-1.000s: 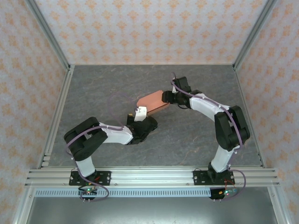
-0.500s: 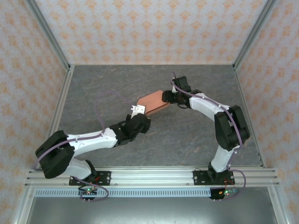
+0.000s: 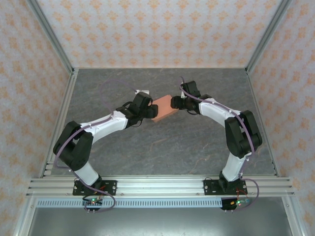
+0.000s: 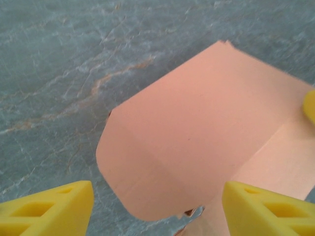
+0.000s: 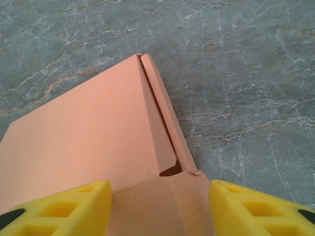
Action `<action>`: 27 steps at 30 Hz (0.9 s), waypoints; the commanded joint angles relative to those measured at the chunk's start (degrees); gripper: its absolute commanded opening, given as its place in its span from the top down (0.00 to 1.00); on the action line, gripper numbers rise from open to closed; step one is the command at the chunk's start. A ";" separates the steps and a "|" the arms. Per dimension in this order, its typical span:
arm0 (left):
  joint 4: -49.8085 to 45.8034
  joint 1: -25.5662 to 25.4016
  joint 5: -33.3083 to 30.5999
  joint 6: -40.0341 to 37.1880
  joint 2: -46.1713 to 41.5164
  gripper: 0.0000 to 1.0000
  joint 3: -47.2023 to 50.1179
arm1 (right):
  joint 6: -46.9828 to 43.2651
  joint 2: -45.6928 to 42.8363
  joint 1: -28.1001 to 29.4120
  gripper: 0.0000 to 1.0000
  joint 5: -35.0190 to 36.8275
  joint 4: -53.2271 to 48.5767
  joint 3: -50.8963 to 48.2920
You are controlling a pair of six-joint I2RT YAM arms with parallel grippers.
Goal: Fold the paper box
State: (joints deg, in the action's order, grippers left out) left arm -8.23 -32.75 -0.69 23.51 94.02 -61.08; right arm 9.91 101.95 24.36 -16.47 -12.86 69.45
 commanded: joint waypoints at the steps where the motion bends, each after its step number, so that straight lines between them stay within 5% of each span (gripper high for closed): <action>1: -3.19 0.19 0.29 -1.64 -3.81 0.29 -0.80 | -1.11 -0.74 0.26 0.44 1.49 -0.86 1.19; 9: -4.37 2.43 -3.20 -4.64 -12.07 0.28 7.85 | -1.32 -9.67 -1.33 0.38 0.25 -2.33 1.45; 17: -3.48 2.32 -4.93 -11.90 -15.30 0.25 14.97 | -7.54 -20.76 -2.33 0.32 2.02 0.18 -10.74; 27: -1.24 0.32 -4.61 -19.00 -12.75 0.22 13.93 | -18.17 -15.88 -2.30 0.33 -1.12 4.93 -13.98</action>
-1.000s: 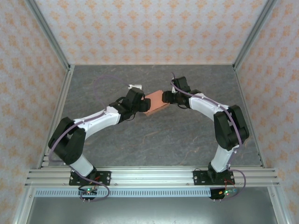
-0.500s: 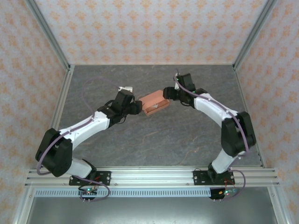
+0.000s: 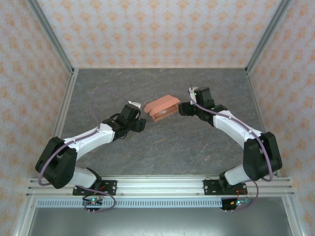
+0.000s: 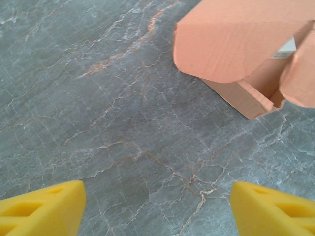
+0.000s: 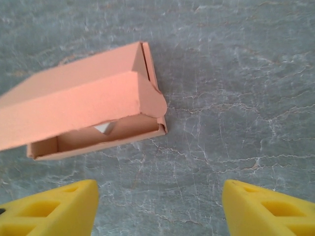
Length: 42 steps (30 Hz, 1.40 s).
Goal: Fold the paper box
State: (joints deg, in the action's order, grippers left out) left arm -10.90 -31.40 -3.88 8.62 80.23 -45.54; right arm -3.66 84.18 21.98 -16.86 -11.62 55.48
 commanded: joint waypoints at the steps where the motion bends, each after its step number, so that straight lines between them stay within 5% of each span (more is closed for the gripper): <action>1: 1.49 -1.45 -1.82 -4.67 1.91 0.22 -2.15 | -5.15 2.97 0.02 0.33 -0.55 3.90 0.35; 9: 2.60 -1.87 -3.51 -6.06 5.88 0.22 -3.21 | -7.33 12.68 0.02 0.36 -3.11 5.40 7.62; 23: 7.90 -1.84 -3.98 -10.05 11.50 0.22 -7.75 | -4.85 14.93 0.00 0.42 -5.71 6.44 13.60; 42: 8.47 -1.81 -5.51 -7.96 17.50 0.76 -16.01 | -4.60 17.73 0.06 0.47 -5.24 5.90 18.08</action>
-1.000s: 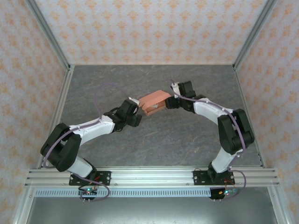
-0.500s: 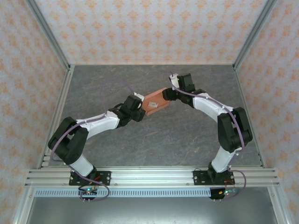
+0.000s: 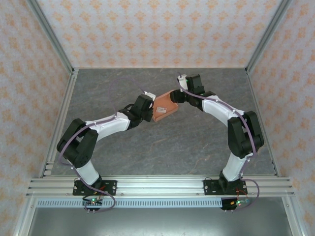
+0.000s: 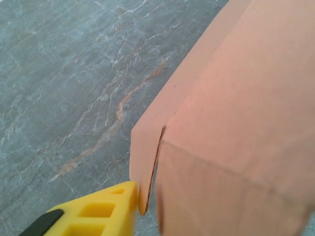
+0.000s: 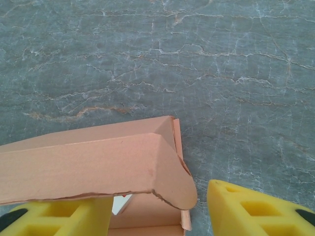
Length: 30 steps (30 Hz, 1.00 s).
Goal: Fold the paper box
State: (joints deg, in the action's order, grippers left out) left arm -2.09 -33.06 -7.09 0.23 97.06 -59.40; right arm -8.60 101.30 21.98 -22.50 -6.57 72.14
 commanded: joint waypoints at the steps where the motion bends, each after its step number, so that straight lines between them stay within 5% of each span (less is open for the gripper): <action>1: -0.47 -0.09 -2.60 0.26 0.81 0.78 -2.42 | 0.19 0.18 0.06 0.47 0.72 1.02 1.12; 16: -2.04 3.41 4.50 -7.09 0.26 0.96 -4.13 | -1.33 -4.65 -3.91 0.35 -5.70 11.77 -9.33; 30: -4.39 4.93 7.50 -8.60 1.03 0.98 -6.69 | -2.61 3.75 -3.13 0.45 -8.60 16.71 -6.54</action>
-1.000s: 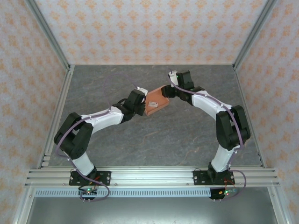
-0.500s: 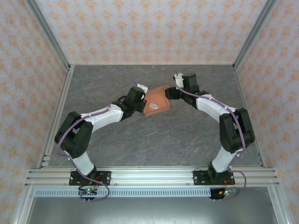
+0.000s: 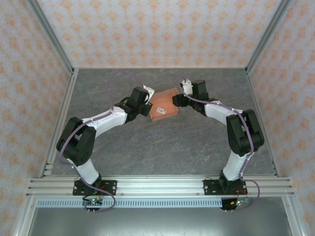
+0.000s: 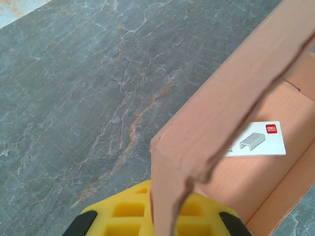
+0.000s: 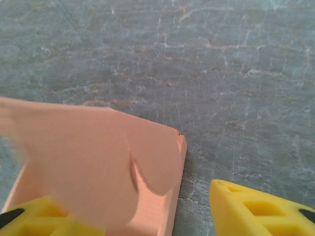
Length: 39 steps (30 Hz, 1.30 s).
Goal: Fold the paper box
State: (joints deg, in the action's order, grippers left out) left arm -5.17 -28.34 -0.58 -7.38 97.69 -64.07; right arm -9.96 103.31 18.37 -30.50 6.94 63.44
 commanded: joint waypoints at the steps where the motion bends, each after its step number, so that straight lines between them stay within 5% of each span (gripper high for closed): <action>1: -1.32 0.27 1.02 -1.02 0.40 0.98 -2.02 | -1.36 2.34 0.51 0.47 -0.24 3.79 2.42; 10: -1.53 0.34 1.28 -1.05 0.80 0.98 -2.28 | -3.67 3.08 0.75 0.59 -0.96 4.96 3.13; 17: -4.24 0.39 -0.10 4.17 1.65 0.98 -5.02 | -1.78 2.91 3.56 0.81 4.72 2.36 4.21; 25: -9.57 -1.45 -11.15 22.36 5.01 1.00 -10.85 | 12.30 2.48 9.53 0.94 23.76 -0.71 5.14; 39: 0.83 -7.71 -27.04 36.36 6.74 1.00 -4.75 | 21.21 2.85 12.61 0.98 33.49 6.69 1.07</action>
State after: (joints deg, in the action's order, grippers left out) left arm -8.40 -35.33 -21.43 24.62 104.42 -71.11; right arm 8.08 106.50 30.39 0.01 9.58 66.06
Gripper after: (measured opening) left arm 0.050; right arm 0.054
